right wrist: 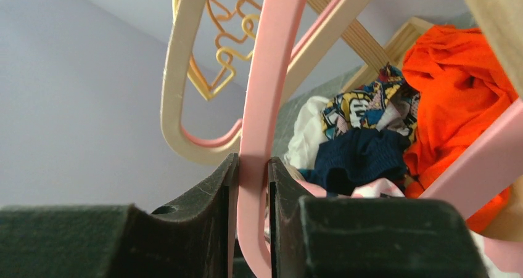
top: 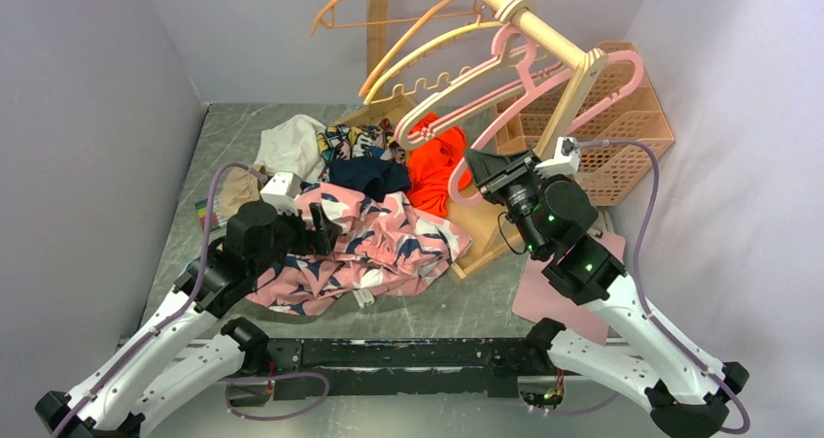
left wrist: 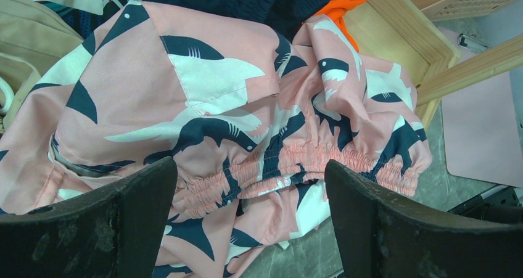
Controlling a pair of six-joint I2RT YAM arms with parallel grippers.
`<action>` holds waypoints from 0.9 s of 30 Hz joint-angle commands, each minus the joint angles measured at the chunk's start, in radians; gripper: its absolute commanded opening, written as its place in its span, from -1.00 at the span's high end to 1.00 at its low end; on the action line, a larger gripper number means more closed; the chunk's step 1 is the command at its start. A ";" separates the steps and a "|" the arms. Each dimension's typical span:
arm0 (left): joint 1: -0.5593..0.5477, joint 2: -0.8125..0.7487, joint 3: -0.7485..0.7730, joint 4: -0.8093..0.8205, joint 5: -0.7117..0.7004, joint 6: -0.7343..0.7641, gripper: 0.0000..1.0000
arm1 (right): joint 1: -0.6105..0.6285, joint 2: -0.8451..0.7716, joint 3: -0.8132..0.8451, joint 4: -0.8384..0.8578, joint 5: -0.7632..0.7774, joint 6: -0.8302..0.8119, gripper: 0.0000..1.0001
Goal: Place the shorts on the hanger
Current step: Pick up the hanger from the clothesline.
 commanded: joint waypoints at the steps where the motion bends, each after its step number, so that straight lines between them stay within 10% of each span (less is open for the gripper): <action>1: 0.004 -0.002 0.004 0.009 0.009 -0.009 -0.85 | 0.001 -0.047 -0.027 -0.037 -0.073 -0.071 1.00; 27: 0.004 -0.025 0.222 0.013 0.028 0.001 -0.86 | 0.000 -0.174 -0.111 0.031 -0.462 -0.182 1.00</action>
